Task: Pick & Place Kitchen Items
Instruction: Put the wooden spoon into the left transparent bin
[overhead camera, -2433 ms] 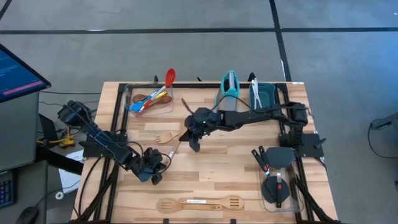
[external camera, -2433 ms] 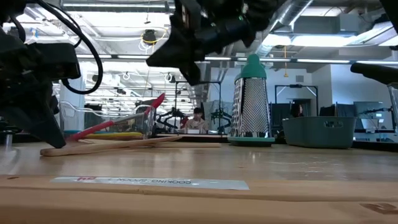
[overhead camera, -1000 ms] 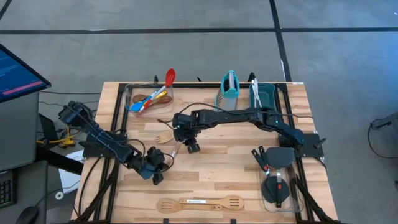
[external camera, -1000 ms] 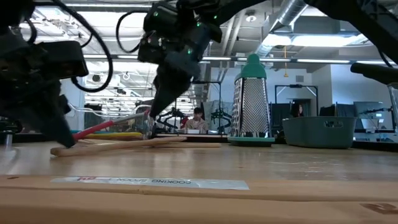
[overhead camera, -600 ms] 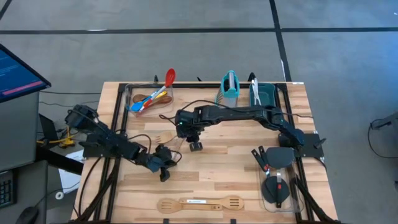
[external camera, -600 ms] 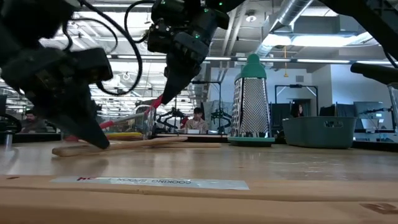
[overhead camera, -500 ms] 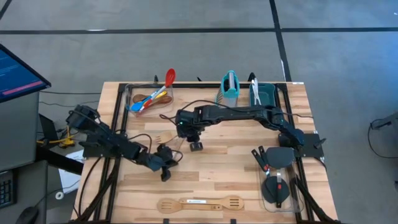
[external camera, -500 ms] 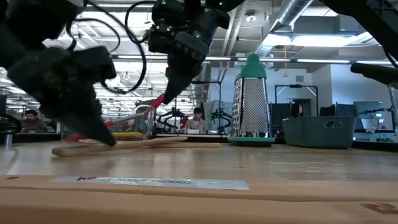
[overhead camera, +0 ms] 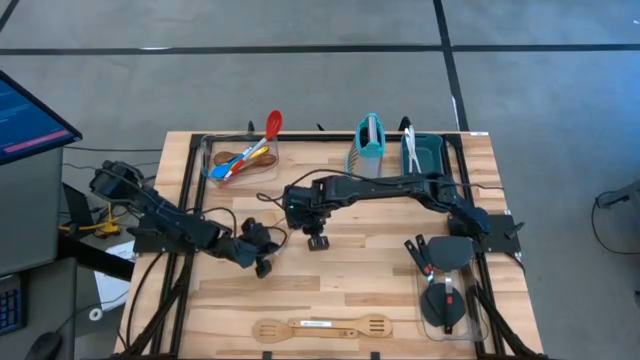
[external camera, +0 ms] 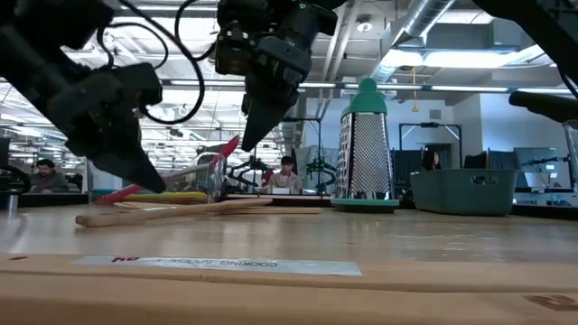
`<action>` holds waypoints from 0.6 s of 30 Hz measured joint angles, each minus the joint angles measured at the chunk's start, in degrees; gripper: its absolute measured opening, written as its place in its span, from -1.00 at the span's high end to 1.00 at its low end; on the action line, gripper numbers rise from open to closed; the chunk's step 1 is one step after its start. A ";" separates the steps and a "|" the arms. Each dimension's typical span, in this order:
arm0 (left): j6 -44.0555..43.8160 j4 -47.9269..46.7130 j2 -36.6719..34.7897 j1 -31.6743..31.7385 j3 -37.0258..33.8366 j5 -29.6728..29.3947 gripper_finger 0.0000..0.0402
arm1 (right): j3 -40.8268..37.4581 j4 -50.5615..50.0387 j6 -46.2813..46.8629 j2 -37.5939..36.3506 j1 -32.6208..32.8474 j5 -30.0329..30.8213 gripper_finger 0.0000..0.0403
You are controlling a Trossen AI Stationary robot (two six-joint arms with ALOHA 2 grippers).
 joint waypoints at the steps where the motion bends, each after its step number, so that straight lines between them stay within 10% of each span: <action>1: -0.14 -0.06 0.00 0.23 -0.22 -0.93 1.00 | 0.00 0.09 -0.02 0.00 0.22 0.00 0.99; 18: 5.11 11.78 11.45 11.09 -0.43 -0.99 0.99 | -0.22 4.19 0.83 0.00 5.27 0.05 1.00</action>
